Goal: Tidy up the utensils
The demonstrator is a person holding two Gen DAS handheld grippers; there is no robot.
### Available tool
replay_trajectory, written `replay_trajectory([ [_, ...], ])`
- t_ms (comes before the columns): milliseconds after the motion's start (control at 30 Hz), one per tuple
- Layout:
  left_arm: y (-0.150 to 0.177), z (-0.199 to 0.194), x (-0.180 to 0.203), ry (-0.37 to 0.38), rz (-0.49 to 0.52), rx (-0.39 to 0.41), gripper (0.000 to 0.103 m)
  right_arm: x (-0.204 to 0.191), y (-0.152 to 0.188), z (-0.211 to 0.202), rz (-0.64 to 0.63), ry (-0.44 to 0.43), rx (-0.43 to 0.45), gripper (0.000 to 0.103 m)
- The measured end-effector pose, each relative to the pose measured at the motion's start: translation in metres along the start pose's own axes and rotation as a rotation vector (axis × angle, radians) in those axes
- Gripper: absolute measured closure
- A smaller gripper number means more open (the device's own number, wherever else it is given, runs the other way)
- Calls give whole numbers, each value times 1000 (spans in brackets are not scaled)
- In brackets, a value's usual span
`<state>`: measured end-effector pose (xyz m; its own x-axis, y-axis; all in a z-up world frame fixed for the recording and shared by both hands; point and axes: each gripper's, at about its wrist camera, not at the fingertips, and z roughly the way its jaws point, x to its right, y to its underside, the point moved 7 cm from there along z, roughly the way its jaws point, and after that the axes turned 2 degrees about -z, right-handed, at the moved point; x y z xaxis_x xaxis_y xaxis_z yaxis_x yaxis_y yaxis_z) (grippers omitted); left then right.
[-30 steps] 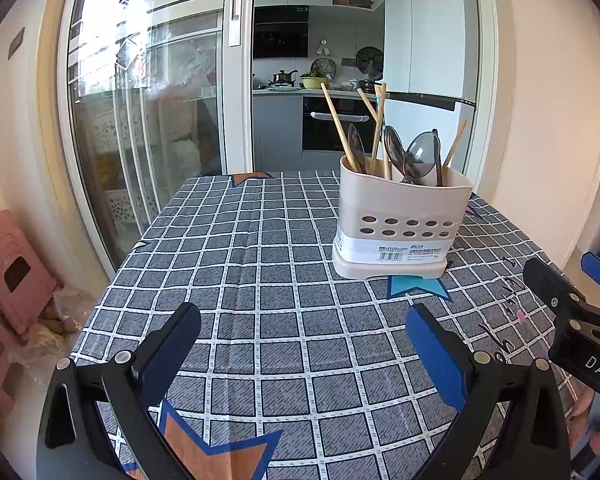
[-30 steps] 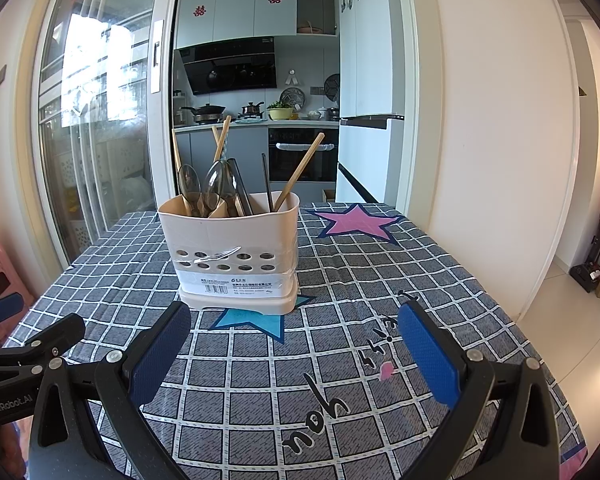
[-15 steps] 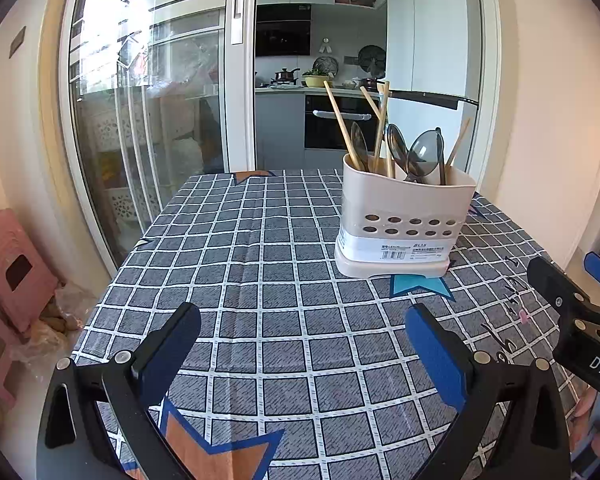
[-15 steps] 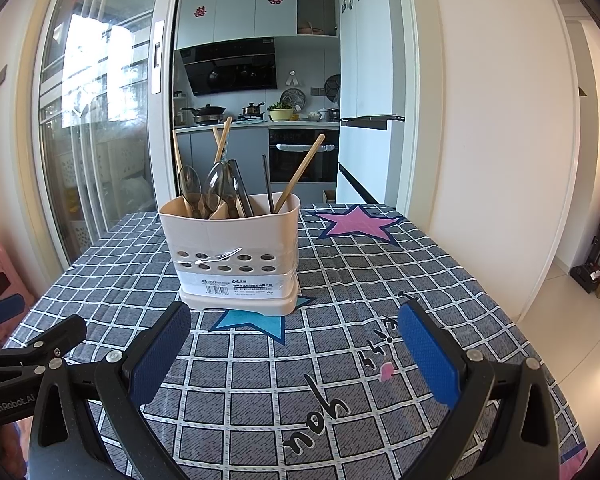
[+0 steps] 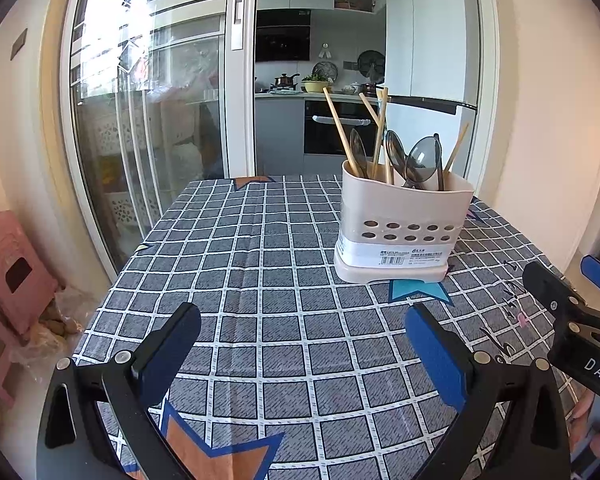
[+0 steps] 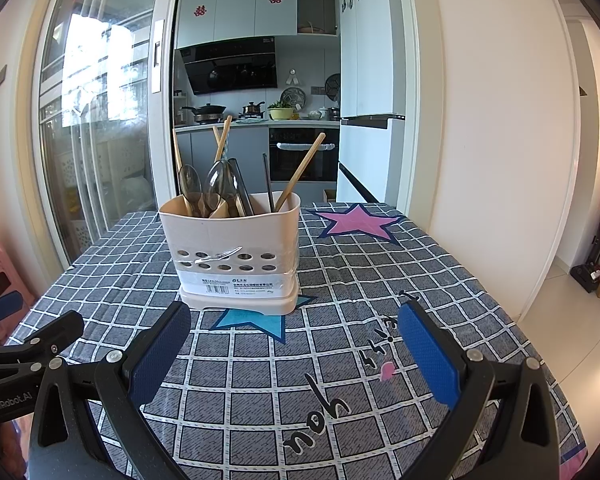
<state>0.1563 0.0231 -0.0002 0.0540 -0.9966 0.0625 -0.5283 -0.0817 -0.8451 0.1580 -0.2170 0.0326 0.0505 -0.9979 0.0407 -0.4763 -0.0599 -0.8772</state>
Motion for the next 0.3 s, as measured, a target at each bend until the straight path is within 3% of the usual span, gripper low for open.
replay_trajectory([
  [300,0,0,-1,4,-6,-9,0,-1,0,-1,-4,-2,2,0],
])
